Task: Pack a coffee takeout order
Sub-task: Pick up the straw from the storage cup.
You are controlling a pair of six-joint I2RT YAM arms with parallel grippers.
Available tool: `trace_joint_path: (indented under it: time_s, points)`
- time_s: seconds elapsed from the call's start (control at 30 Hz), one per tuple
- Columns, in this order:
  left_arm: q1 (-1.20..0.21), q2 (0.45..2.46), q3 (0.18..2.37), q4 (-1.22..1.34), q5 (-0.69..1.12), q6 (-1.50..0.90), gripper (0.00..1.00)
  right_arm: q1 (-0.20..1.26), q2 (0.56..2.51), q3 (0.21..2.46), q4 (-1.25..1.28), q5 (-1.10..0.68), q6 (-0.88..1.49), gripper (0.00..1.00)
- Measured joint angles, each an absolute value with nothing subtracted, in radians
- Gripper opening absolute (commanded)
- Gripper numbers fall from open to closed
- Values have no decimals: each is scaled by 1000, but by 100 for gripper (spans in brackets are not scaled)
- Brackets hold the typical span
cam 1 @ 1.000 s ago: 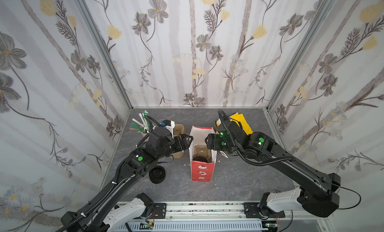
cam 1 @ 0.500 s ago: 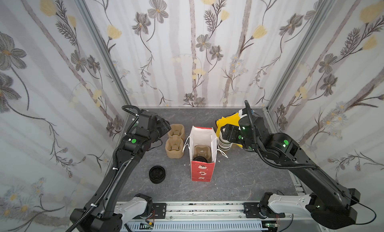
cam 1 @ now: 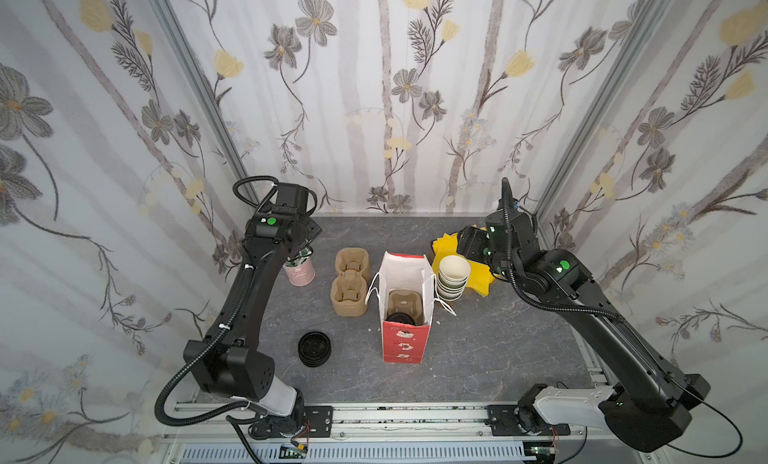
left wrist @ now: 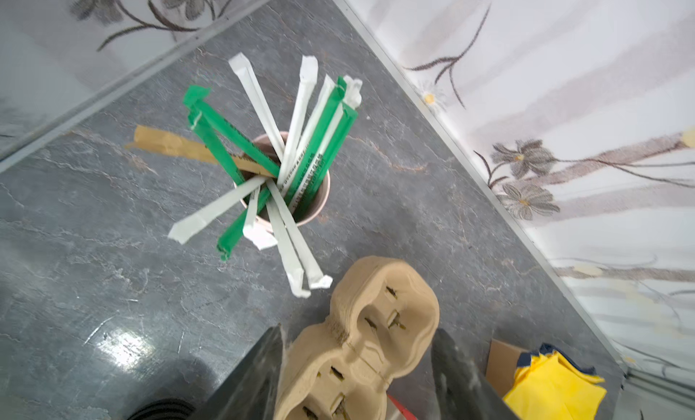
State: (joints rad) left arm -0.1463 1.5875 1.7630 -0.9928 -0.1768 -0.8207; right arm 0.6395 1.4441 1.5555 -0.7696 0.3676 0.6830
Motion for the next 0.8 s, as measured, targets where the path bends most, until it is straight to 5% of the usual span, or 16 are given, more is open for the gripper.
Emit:
trace_joint_path:
  time_s: [0.4,0.8]
  points:
    - [-110,2000,2210,-1079,-316,-768,57,566,1480,1558,-699,296,609,77]
    - [-57,2107,2251,-1156,-324,-762,46,539,1455,1518,-660,293,609,75]
